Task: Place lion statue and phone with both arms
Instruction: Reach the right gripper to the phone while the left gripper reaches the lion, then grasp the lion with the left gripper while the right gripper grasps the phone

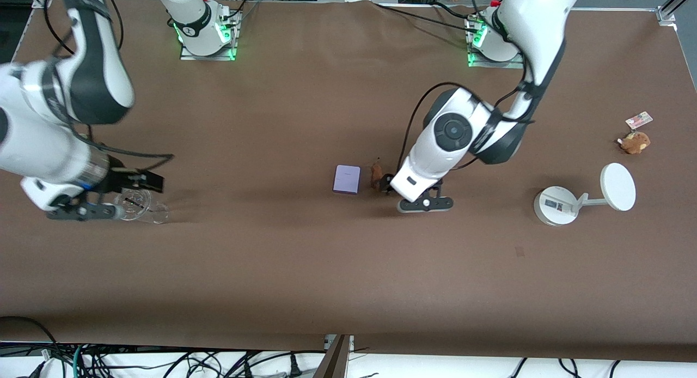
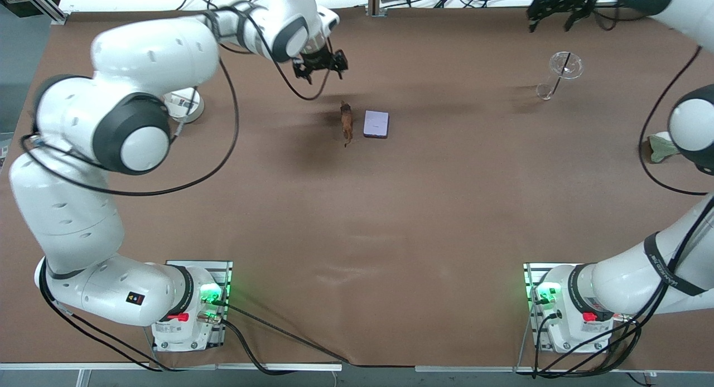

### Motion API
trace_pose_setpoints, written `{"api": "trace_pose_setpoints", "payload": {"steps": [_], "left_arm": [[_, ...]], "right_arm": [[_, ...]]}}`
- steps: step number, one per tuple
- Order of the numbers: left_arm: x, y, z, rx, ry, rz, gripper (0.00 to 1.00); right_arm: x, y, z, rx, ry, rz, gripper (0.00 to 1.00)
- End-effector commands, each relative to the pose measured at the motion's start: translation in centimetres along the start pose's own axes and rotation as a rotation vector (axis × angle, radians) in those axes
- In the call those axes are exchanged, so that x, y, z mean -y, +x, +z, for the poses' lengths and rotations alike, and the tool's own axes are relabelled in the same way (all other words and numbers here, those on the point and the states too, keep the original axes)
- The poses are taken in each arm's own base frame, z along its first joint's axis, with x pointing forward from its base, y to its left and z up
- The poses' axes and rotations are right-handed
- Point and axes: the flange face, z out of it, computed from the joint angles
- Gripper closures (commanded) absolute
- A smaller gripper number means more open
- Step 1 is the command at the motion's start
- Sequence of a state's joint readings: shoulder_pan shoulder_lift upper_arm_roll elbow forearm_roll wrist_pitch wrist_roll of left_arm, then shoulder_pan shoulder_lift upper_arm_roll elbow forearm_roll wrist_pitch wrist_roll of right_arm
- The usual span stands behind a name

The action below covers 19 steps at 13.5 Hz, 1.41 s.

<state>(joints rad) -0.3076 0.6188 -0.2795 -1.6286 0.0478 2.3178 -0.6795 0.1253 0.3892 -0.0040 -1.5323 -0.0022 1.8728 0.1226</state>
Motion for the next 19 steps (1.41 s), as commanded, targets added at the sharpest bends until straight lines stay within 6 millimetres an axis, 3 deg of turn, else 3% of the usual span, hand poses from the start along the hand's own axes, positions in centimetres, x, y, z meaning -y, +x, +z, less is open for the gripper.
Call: {"api": "trace_pose_setpoints", "payload": {"steps": [1, 3, 5, 7, 8, 9, 11, 12, 14, 16, 19], "left_arm": [[-2.2, -1.7, 2.8, 0.002, 0.007, -0.042, 0.00], [-2.9, -3.1, 4.0, 0.016, 0.033, -0.017, 0.00], [-4.2, -6.0, 5.4, 0.040, 0.061, -0.010, 0.00], [-4.4, -6.9, 7.5, 0.059, 0.077, -0.021, 0.00], [-4.4, -6.8, 7.7, 0.040, 0.094, 0.007, 0.00], [-4.1, -6.5, 7.4, 0.023, 0.105, 0.024, 0.08], [-4.3, -6.4, 7.4, 0.017, 0.105, 0.030, 0.52], [-4.2, -6.3, 7.4, 0.015, 0.104, 0.029, 0.65], [-3.9, -6.2, 7.8, 0.019, 0.111, 0.029, 0.80], [-3.3, -5.8, 8.0, 0.019, 0.119, 0.028, 0.87], [-1.2, -4.1, 6.2, 0.031, 0.176, 0.040, 0.88]], "right_arm": [[4.3, 1.0, 2.6, -0.012, 0.019, 0.032, 0.00], [7.5, 1.1, 4.8, -0.016, 0.018, 0.049, 0.00], [10.1, 0.9, 6.7, -0.011, 0.016, 0.057, 0.00], [12.1, 0.5, 8.3, 0.010, 0.009, 0.031, 0.00], [12.9, 0.4, 9.1, 0.016, 0.007, 0.019, 0.00], [13.9, 0.2, 9.7, 0.017, 0.011, 0.026, 0.00], [16.4, -0.3, 10.7, 0.006, 0.017, 0.071, 0.00], [17.3, -0.5, 11.0, 0.000, 0.020, 0.088, 0.00], [18.8, -0.5, 12.0, -0.023, 0.028, 0.108, 0.00], [20.5, -0.9, 13.1, -0.034, 0.035, 0.110, 0.00], [23.6, -1.9, 14.4, -0.048, 0.042, 0.151, 0.00]]}}
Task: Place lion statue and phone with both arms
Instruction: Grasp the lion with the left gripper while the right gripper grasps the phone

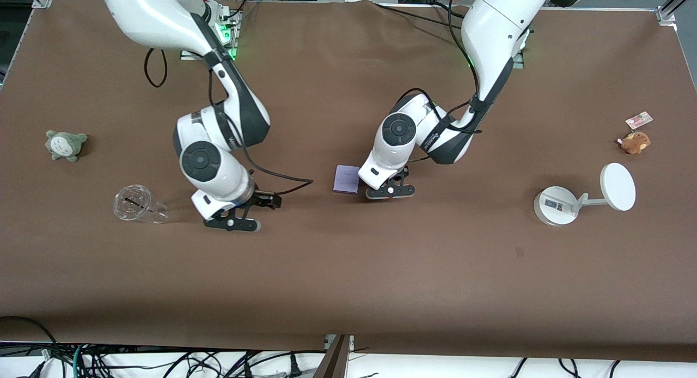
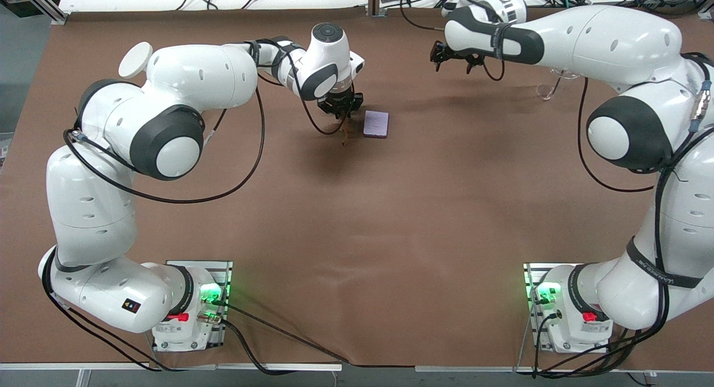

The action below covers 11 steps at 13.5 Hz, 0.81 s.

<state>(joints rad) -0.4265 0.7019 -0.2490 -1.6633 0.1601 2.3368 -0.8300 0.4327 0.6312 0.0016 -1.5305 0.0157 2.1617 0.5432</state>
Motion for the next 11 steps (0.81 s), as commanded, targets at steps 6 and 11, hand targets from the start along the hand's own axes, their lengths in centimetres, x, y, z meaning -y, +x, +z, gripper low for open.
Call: {"api": "trace_pose_setpoints", "payload": {"steps": [6, 11], "left_arm": [[14.3, 7.5, -8.6, 0.090, 0.166, 0.126, 0.88], [25.6, 11.0, -8.4, 0.191, 0.166, 0.207, 0.89]], "right_arm": [[8.7, -4.8, 3.0, -0.035, 0.045, 0.090, 0.00], [15.9, -10.5, 5.7, -0.071, 0.088, 0.078, 0.00]]}}
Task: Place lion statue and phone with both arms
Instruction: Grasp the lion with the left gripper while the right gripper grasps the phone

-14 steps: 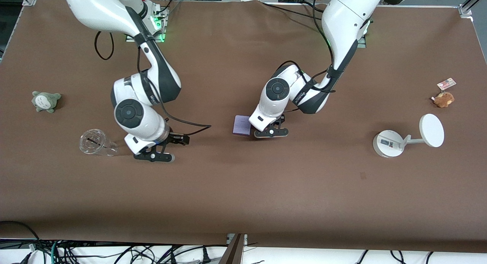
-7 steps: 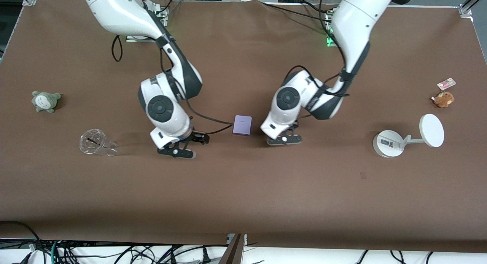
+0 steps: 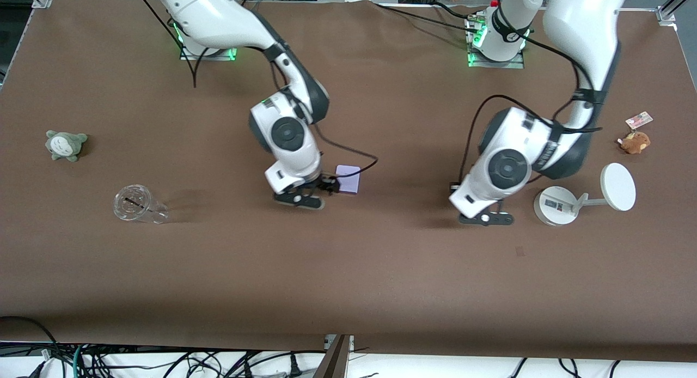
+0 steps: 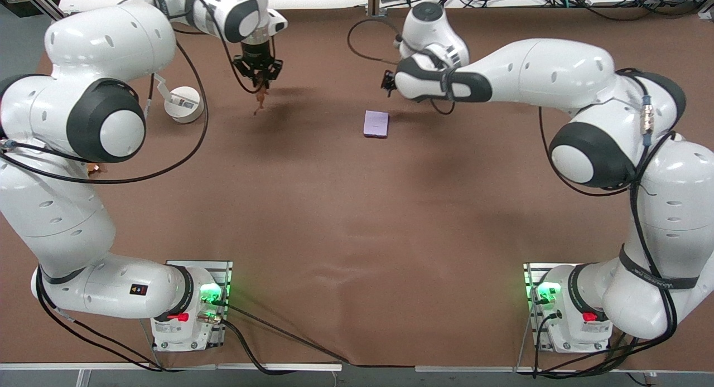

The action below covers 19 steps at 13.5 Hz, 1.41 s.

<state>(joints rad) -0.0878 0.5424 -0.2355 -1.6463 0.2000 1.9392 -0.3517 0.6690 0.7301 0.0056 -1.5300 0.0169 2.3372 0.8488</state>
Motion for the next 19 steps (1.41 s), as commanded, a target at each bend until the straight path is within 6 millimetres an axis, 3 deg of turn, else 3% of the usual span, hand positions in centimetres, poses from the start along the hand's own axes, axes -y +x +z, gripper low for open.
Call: {"api": "trace_pose_setpoints", "payload": {"steps": [1, 2, 5, 7, 10, 16, 17, 18, 19], "left_arm": [[4.1, 0.2, 1.8, 0.030, 0.002, 0.094, 0.88], [4.7, 0.5, 2.8, 0.029, -0.003, 0.090, 0.89], [10.0, 1.7, 5.6, -0.024, -0.043, 0.101, 0.88], [11.0, 1.6, 6.2, -0.018, -0.046, 0.123, 0.85], [11.8, 0.8, 9.3, -0.030, -0.054, 0.121, 0.83], [12.4, 0.7, 9.0, -0.032, -0.051, 0.148, 0.81], [12.3, 0.7, 9.0, -0.033, -0.051, 0.148, 0.71], [12.2, 0.8, 8.9, -0.035, -0.053, 0.147, 0.06], [12.5, 0.8, 8.9, -0.035, -0.053, 0.145, 0.00]], "right_arm": [[2.8, -1.9, 0.2, -0.022, 0.036, -0.001, 0.00], [3.5, -3.0, 0.7, -0.019, 0.033, -0.019, 0.00], [4.7, -4.8, 1.4, -0.023, 0.033, -0.042, 0.00], [5.2, -5.9, 2.5, -0.014, 0.020, -0.059, 0.00], [5.3, -6.2, 4.0, -0.021, 0.028, -0.064, 0.00], [5.2, -6.1, 5.9, -0.040, 0.051, -0.061, 0.00], [5.3, -6.2, 6.0, -0.041, 0.053, -0.063, 0.00], [5.2, -6.3, 6.2, -0.041, 0.051, -0.065, 0.00], [5.2, -6.3, 6.2, -0.041, 0.051, -0.065, 0.00]]}}
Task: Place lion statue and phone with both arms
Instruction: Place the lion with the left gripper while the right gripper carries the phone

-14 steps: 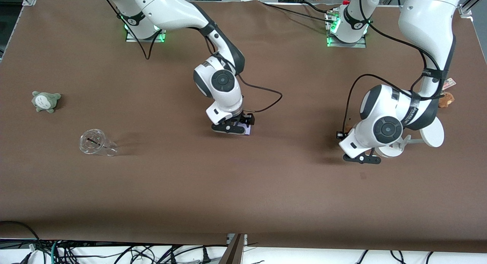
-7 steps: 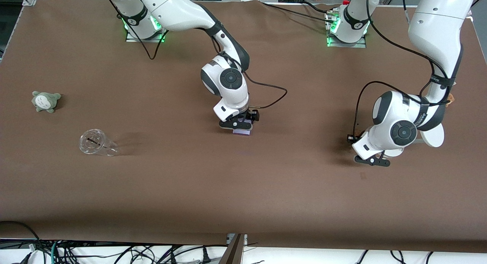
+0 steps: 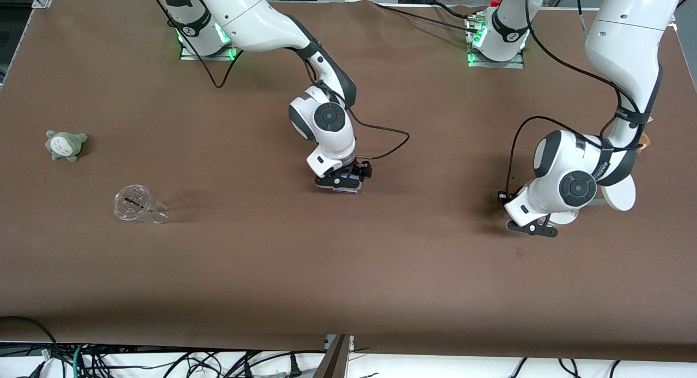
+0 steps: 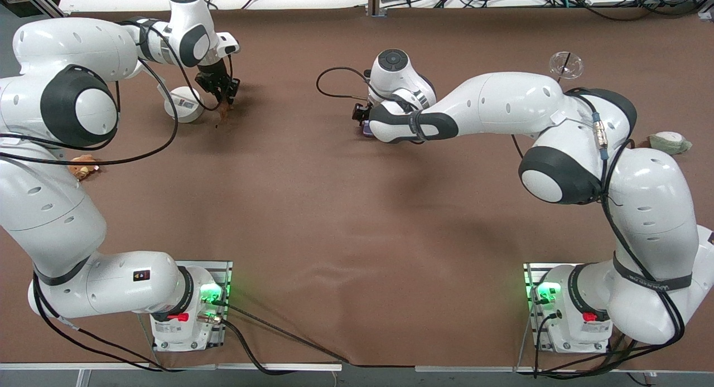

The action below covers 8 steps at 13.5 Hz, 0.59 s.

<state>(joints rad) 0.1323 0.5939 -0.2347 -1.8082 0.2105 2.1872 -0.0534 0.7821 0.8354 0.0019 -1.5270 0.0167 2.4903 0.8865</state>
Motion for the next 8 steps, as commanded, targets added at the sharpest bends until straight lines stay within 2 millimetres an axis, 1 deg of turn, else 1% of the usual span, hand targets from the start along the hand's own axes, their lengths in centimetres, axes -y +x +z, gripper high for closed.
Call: {"api": "trace_pose_setpoints", "payload": {"steps": [1, 2, 3, 5, 6, 7, 8], "left_arm": [[0.6, -0.4, -1.1, -0.013, 0.022, 0.019, 0.00], [0.3, -0.3, -1.7, -0.021, 0.024, 0.016, 0.00], [0.1, -0.4, -2.9, -0.026, 0.027, 0.015, 0.00], [-0.2, -0.3, -6.4, -0.017, 0.046, 0.013, 0.00], [-0.8, -0.2, -8.5, -0.005, 0.049, 0.016, 0.00], [-1.3, -0.3, -11.1, 0.005, 0.048, 0.018, 0.00], [-1.5, -0.6, -13.8, 0.010, 0.055, 0.014, 0.00]], "right_arm": [[0.7, 0.1, 0.1, -0.018, 0.008, 0.002, 0.12], [0.7, 0.1, 0.1, -0.022, 0.005, -0.008, 0.34], [0.7, 0.1, 0.1, -0.024, 0.004, -0.011, 0.59], [0.6, 0.3, 0.0, -0.031, -0.002, -0.028, 0.61], [0.4, 0.9, -0.6, -0.043, -0.008, -0.044, 0.61], [-0.1, 1.8, -1.4, -0.053, -0.011, -0.046, 0.61], [-1.2, 3.3, -2.7, -0.054, -0.025, -0.050, 0.61]]}}
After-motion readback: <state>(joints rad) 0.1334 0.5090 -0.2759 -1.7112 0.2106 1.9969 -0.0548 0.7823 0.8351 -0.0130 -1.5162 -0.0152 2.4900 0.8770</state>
